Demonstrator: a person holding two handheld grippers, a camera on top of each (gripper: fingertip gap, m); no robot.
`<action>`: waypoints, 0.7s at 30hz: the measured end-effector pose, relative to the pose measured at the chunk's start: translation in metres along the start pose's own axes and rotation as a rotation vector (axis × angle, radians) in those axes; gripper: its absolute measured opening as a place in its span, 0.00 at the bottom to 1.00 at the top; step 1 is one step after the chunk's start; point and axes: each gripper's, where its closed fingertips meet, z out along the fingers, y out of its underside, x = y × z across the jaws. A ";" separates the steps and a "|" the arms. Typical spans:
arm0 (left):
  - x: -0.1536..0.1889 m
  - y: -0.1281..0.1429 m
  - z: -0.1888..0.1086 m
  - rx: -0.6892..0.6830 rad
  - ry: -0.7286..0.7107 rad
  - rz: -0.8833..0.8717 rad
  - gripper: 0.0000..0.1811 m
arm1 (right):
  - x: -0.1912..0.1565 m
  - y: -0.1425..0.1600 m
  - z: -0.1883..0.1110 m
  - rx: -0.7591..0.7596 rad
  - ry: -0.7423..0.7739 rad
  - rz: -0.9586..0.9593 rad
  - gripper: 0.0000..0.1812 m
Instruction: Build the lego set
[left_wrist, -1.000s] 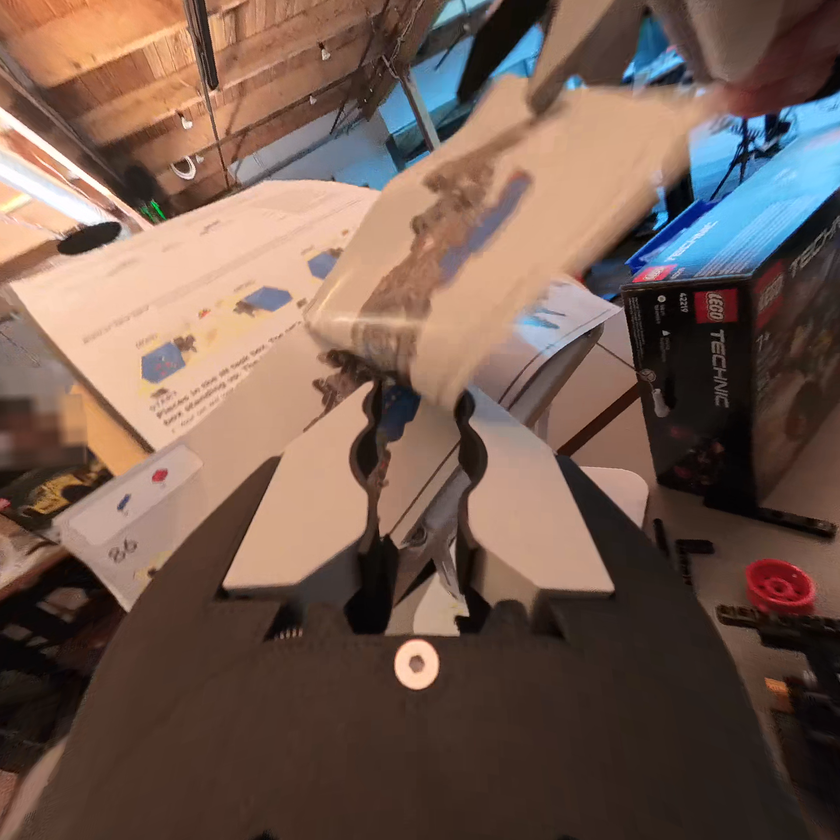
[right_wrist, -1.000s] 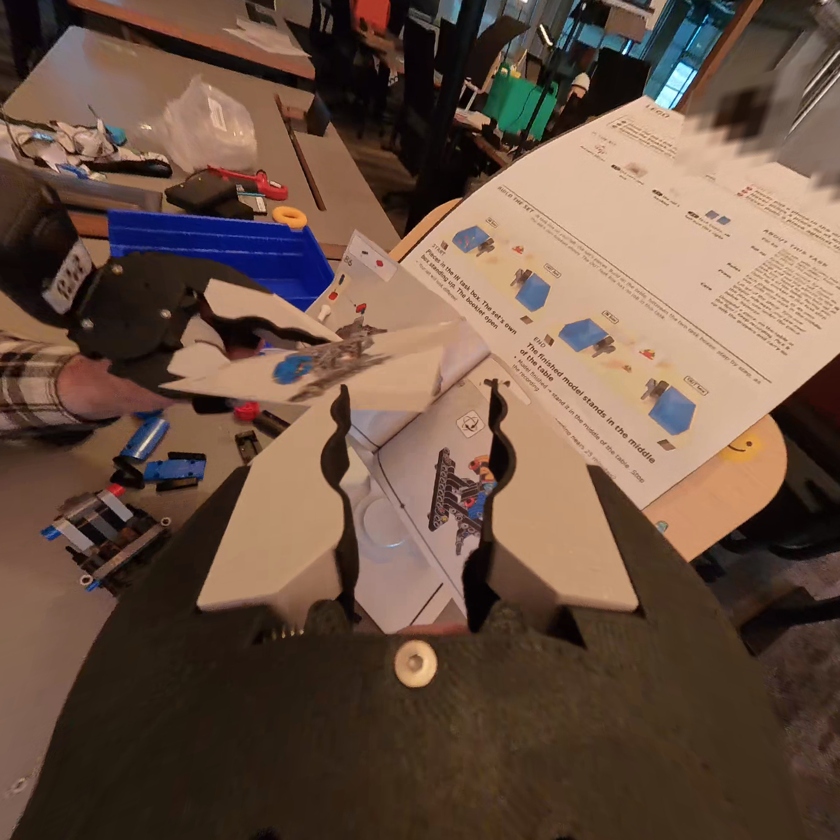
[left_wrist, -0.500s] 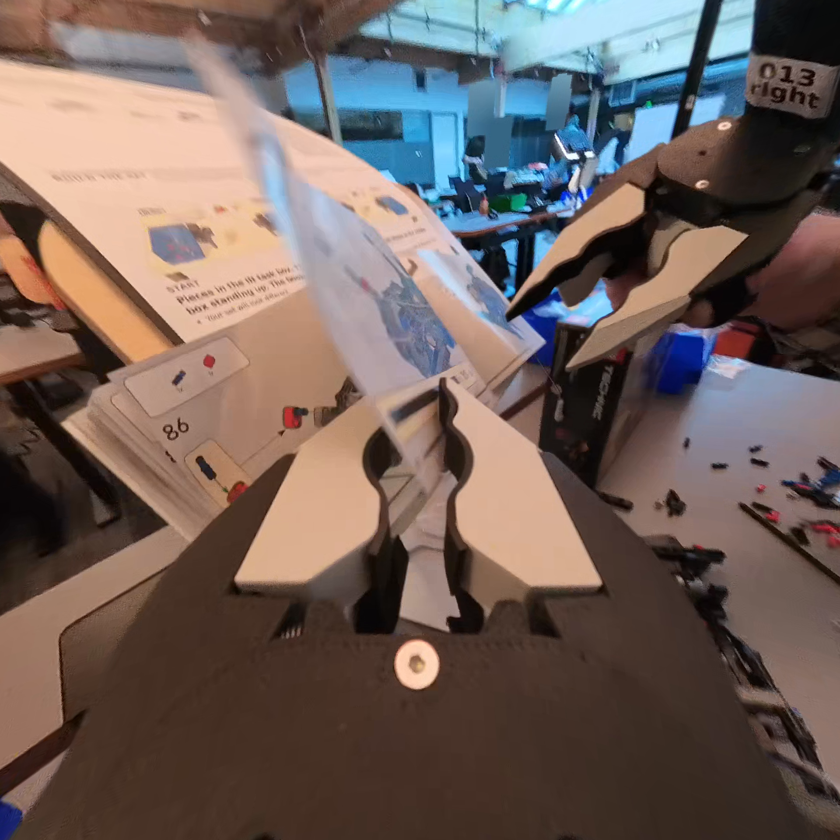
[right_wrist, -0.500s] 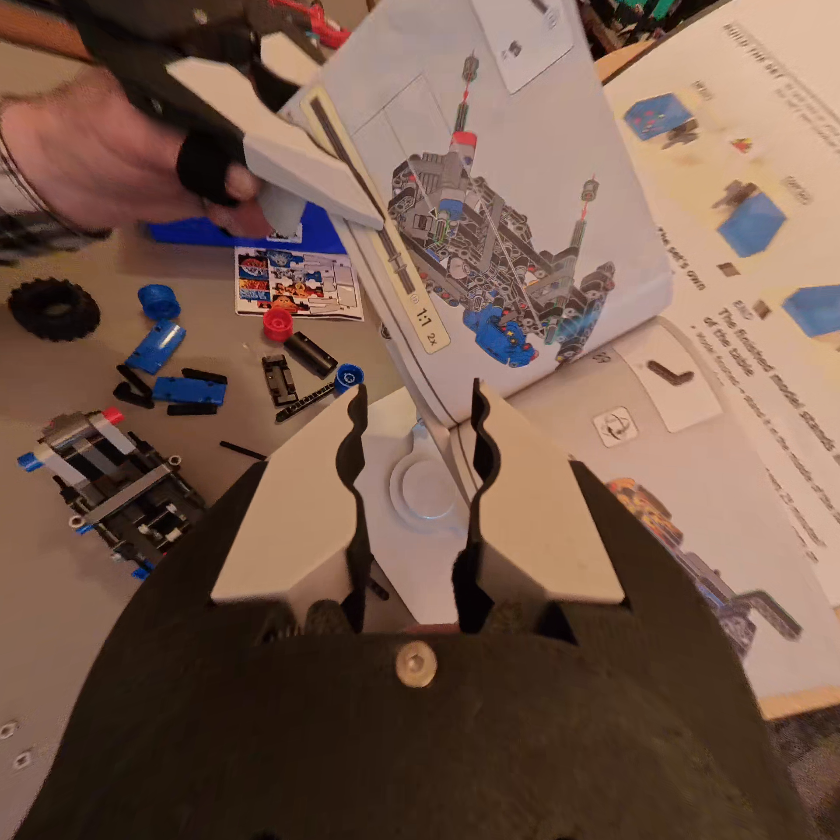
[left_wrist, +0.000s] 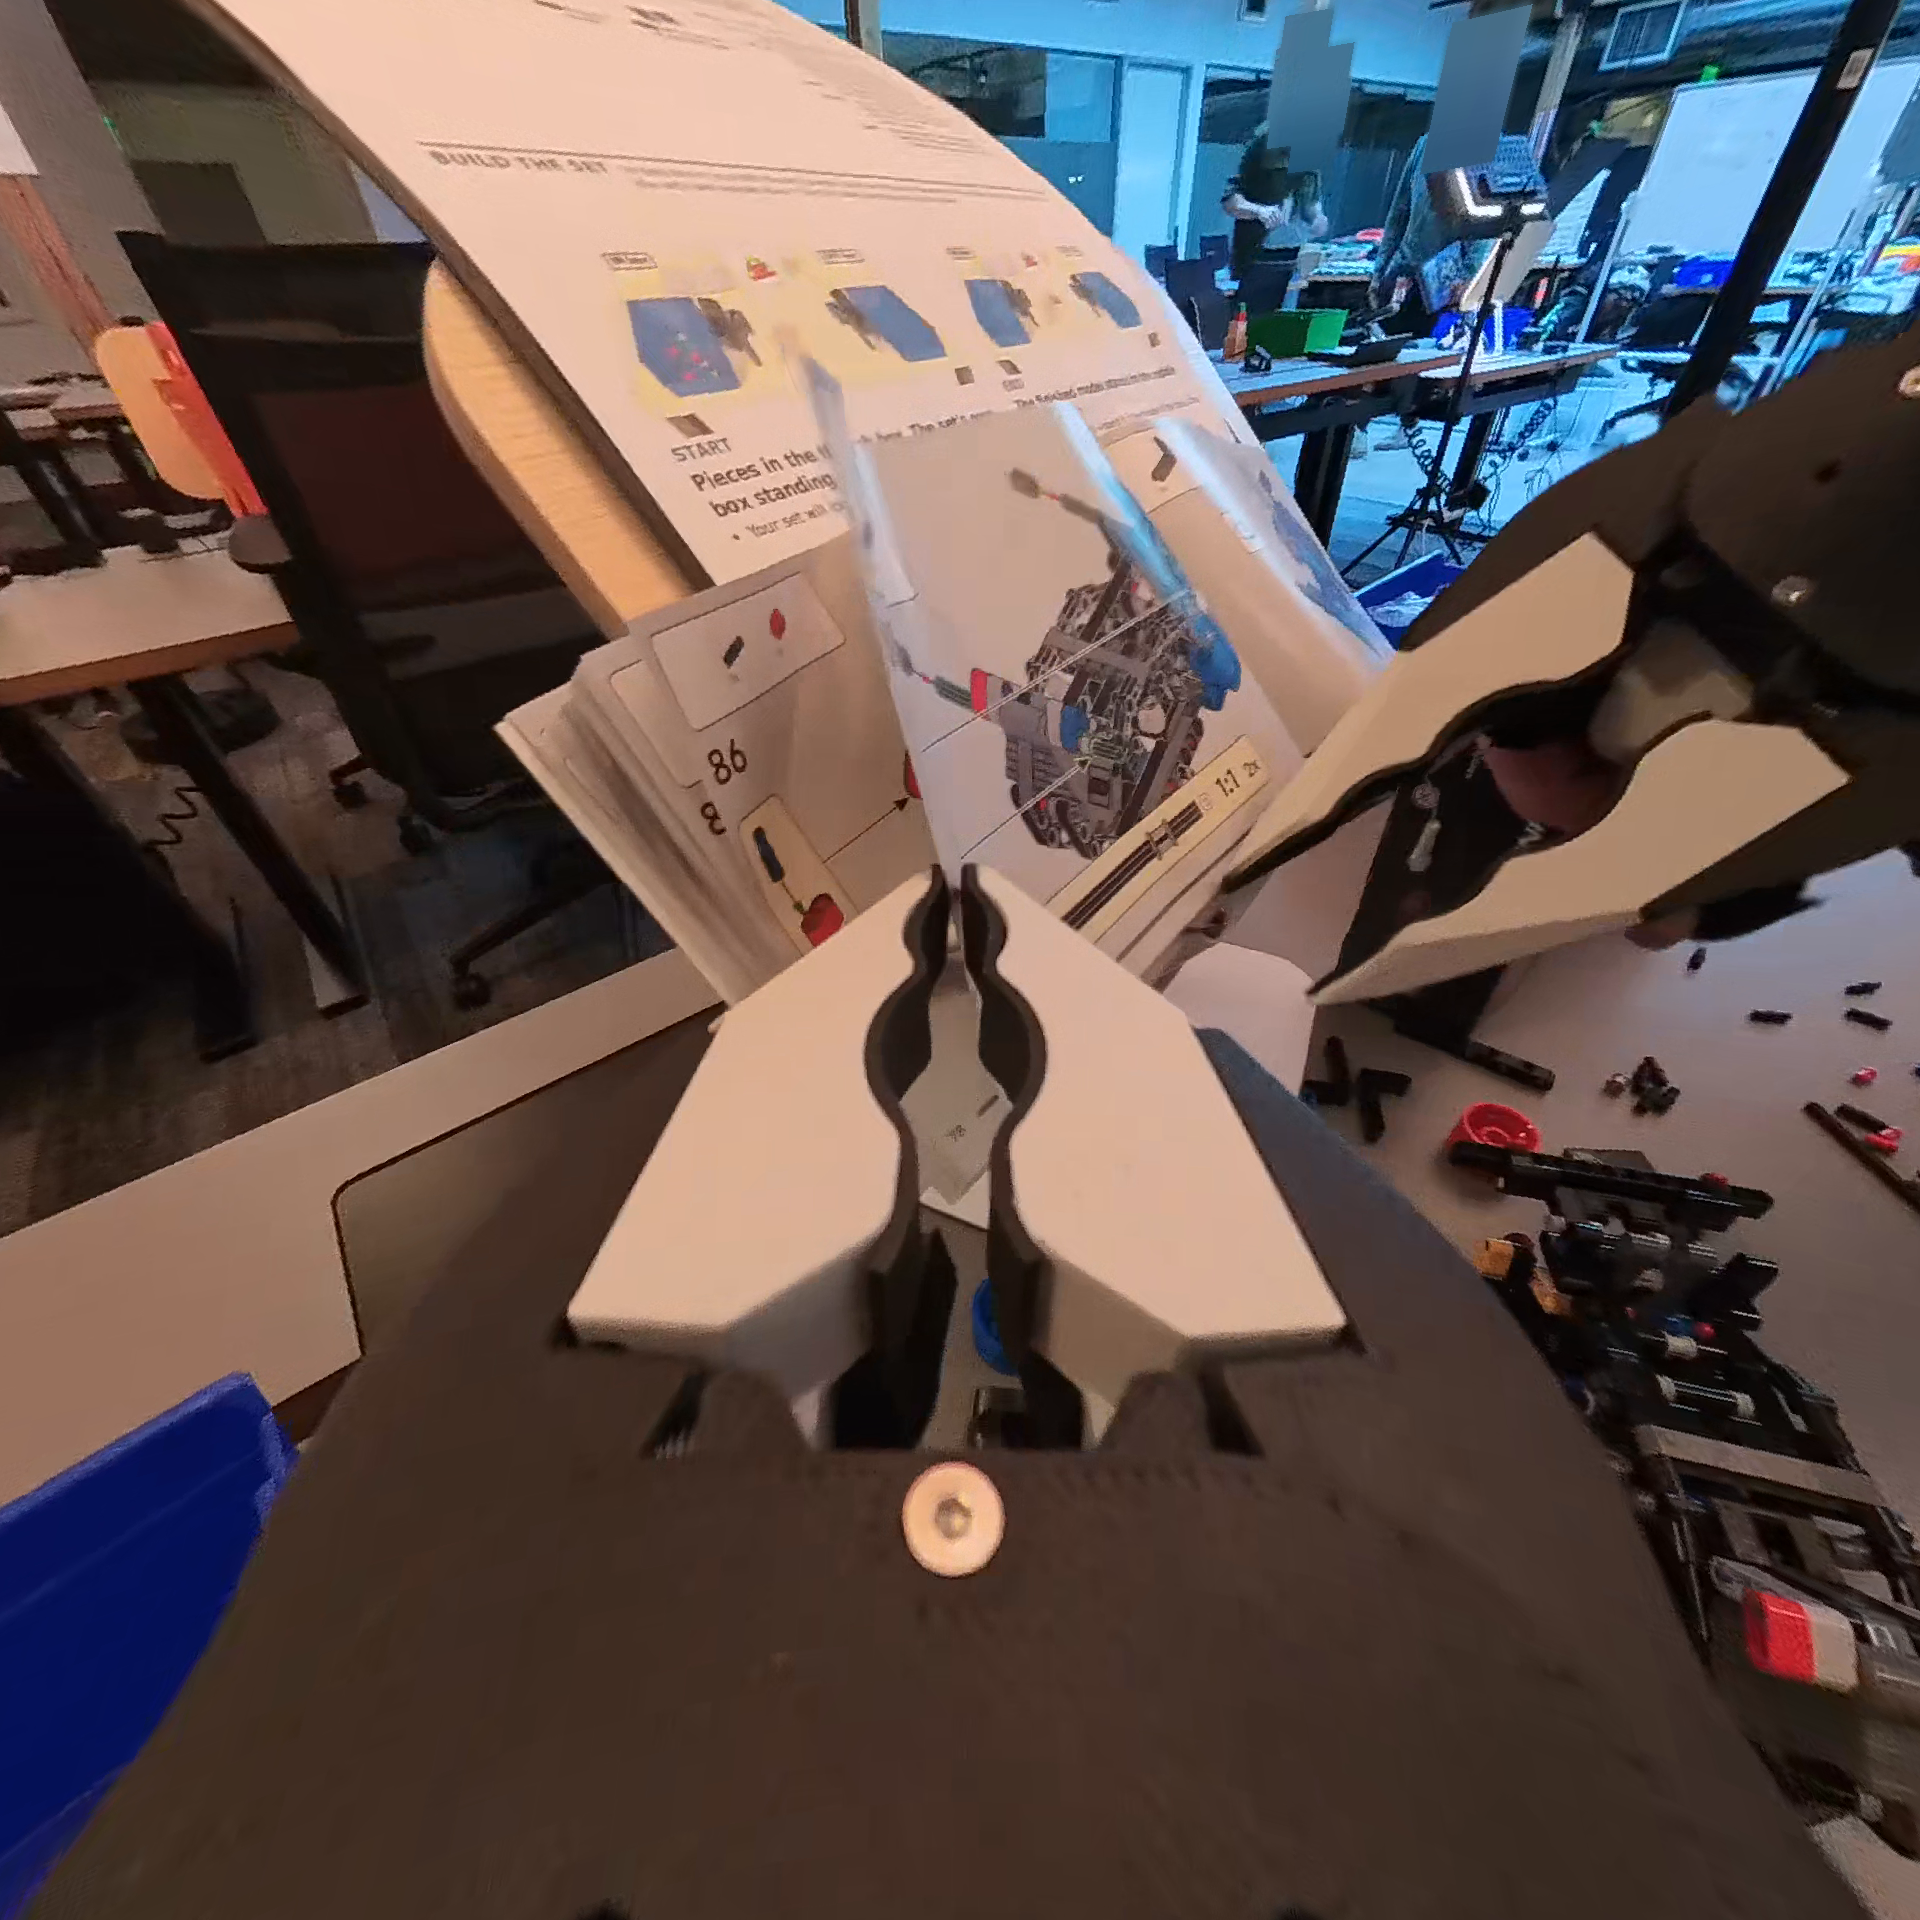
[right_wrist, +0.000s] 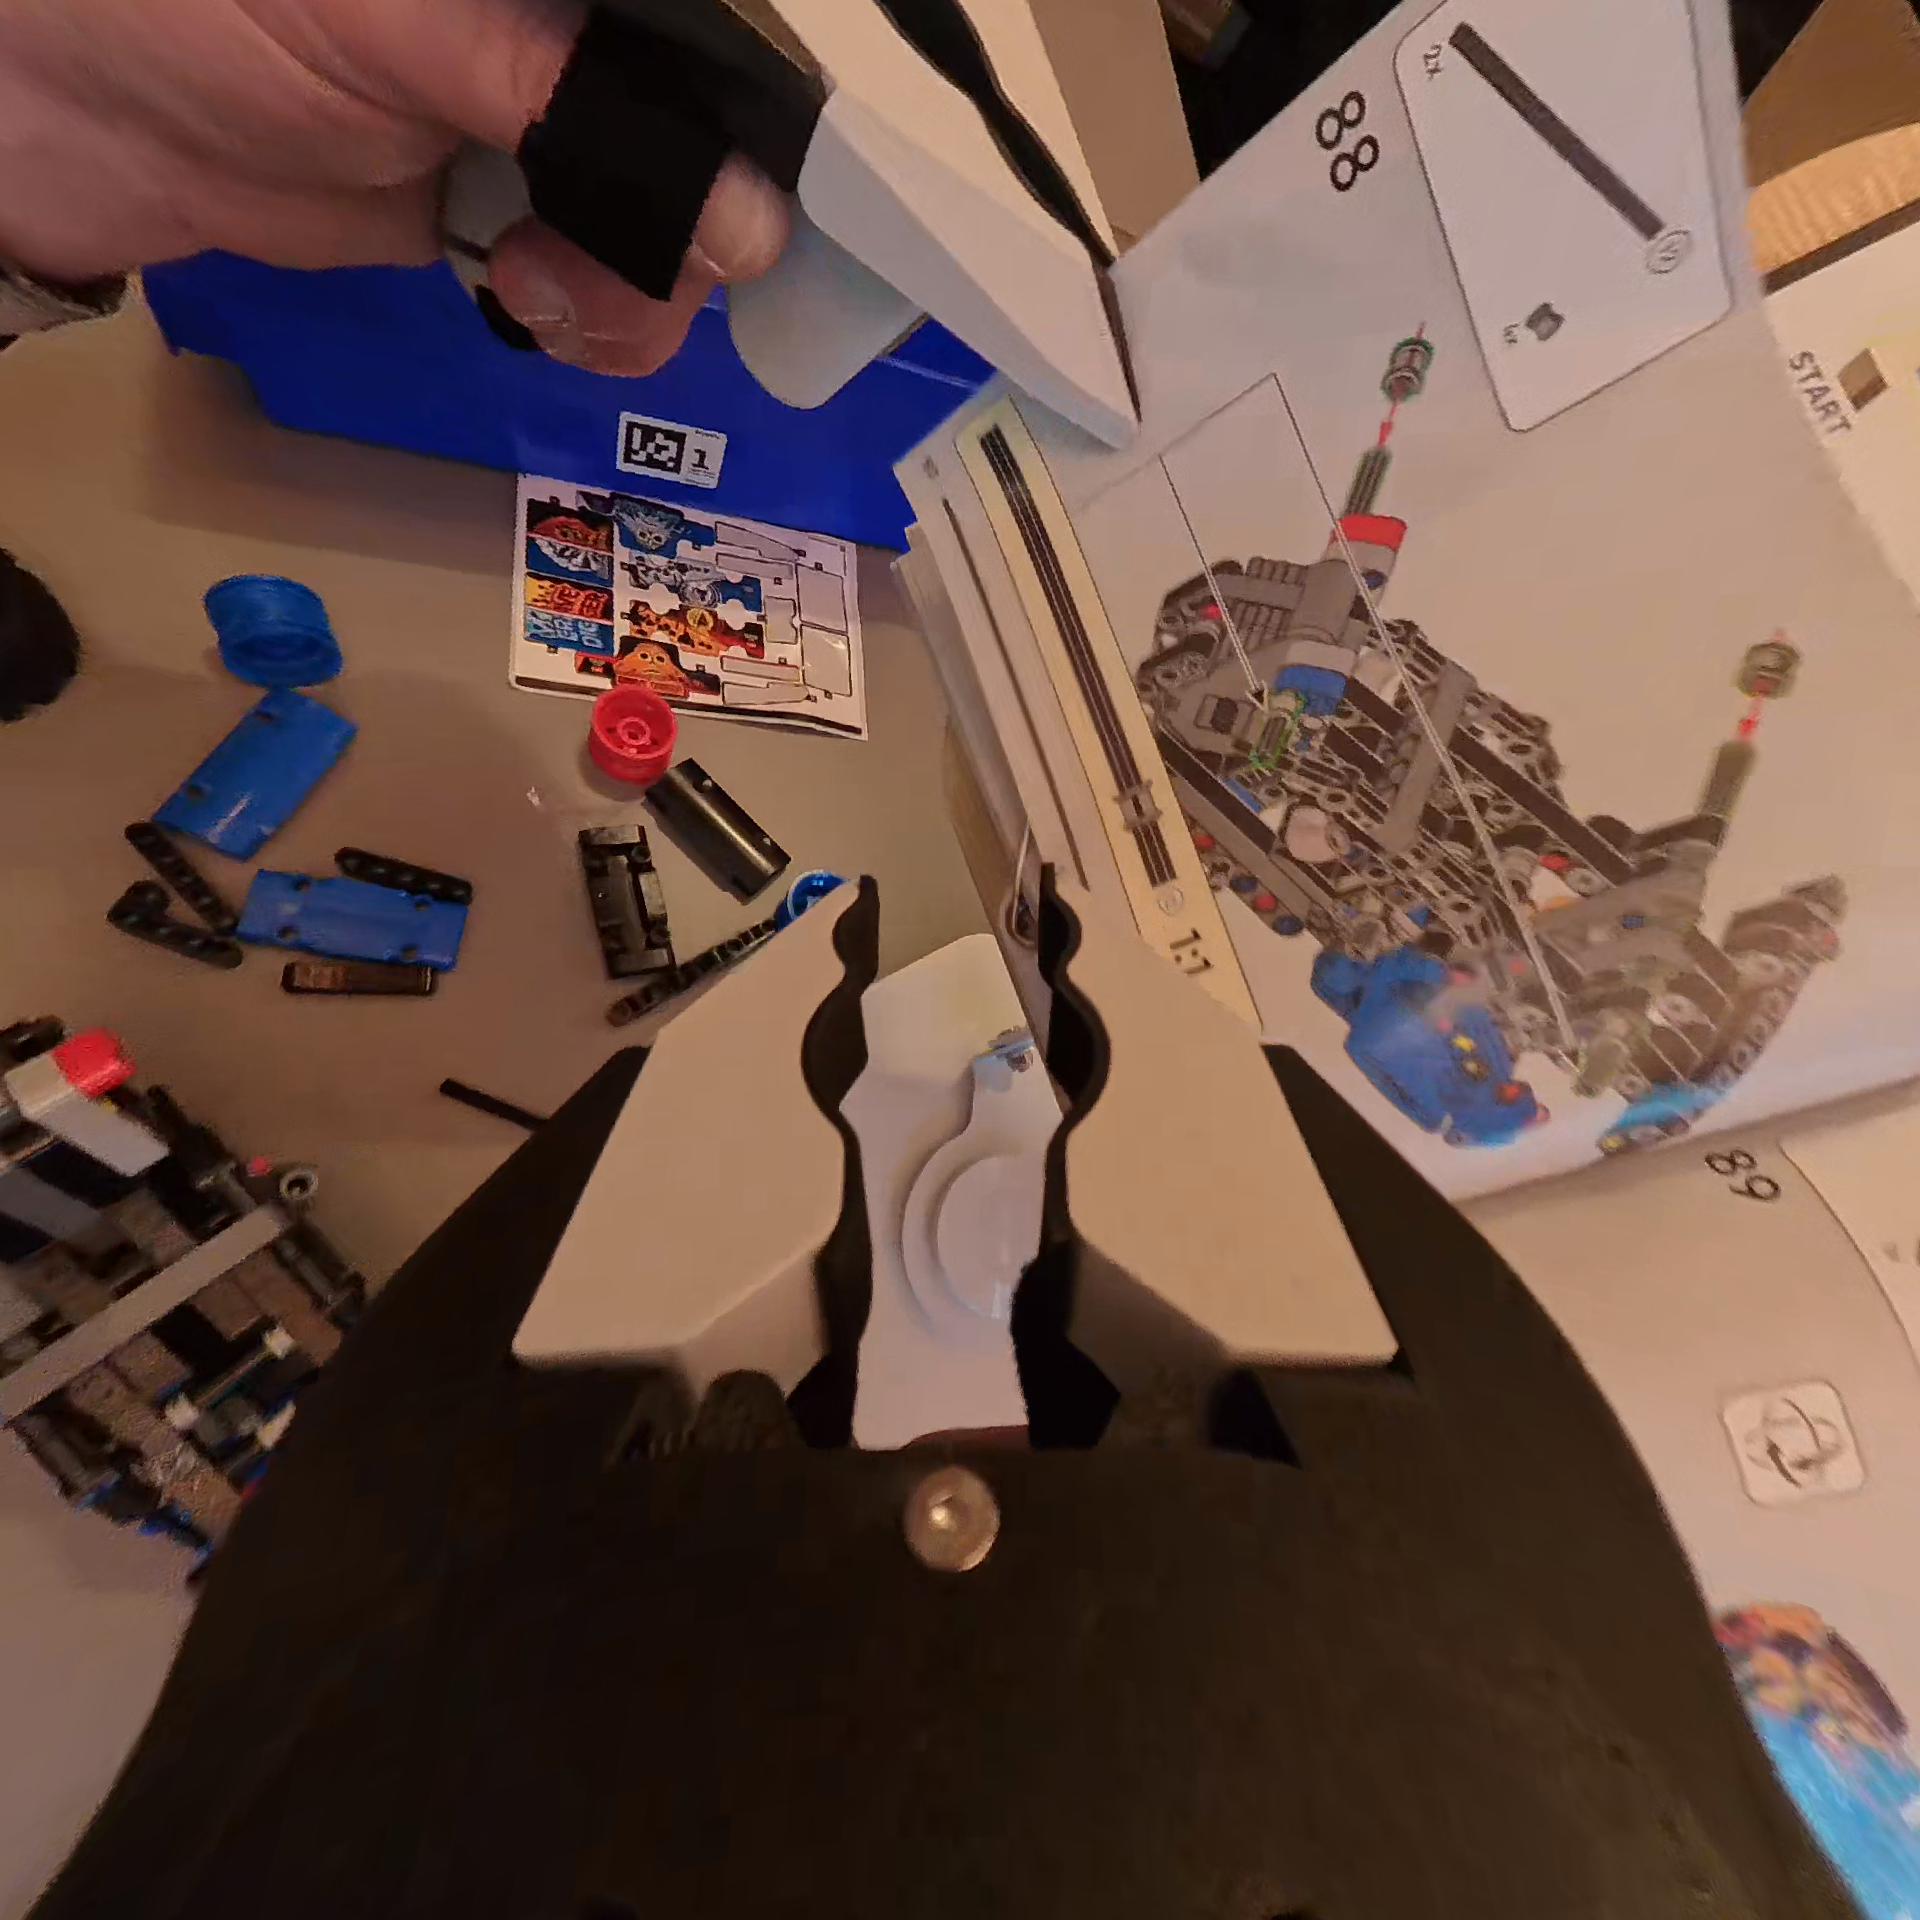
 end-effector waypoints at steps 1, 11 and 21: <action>-0.002 0.000 -0.001 0.007 -0.012 -0.005 0.00 | 0.000 -0.002 0.004 0.003 0.011 0.003 0.16; -0.008 -0.005 0.000 0.045 -0.067 0.020 0.00 | 0.004 -0.009 0.020 -0.017 0.061 -0.050 0.10; -0.003 -0.021 -0.005 0.102 -0.080 0.053 0.00 | 0.005 -0.012 0.027 -0.004 0.112 -0.068 0.09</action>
